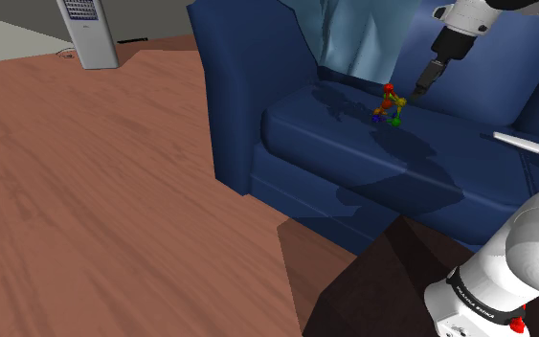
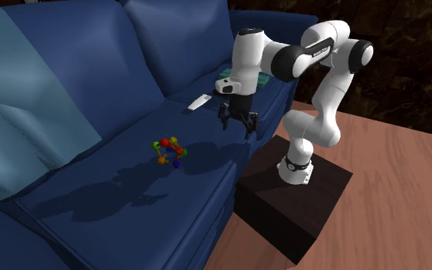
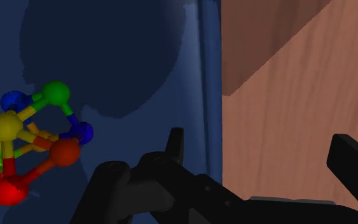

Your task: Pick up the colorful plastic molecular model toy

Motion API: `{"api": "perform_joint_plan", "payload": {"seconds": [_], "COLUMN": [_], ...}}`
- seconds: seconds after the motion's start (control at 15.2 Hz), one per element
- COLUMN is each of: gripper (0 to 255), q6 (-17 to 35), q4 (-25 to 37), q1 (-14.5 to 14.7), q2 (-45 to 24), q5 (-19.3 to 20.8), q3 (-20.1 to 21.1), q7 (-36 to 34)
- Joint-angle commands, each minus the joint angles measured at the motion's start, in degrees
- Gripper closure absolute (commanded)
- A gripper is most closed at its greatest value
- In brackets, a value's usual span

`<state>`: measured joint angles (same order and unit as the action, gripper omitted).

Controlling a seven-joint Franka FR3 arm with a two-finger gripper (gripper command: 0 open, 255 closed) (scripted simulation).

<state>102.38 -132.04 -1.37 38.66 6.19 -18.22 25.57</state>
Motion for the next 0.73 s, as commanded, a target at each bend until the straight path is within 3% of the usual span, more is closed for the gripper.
{"api": "perform_joint_plan", "payload": {"seconds": [0.0,0.33,0.66], "gripper": [0,0,0], "q6": [2.08,7.77,12.79], "q4": [0.63,3.57,8.46], "q1": [-0.09,0.65,2.35], "q2": [-2.13,-9.45,-18.48], "q5": [0.90,1.32,-1.14], "q3": [-2.58,-9.07,-15.98], "q7": [3.24,11.02,19.73]}}
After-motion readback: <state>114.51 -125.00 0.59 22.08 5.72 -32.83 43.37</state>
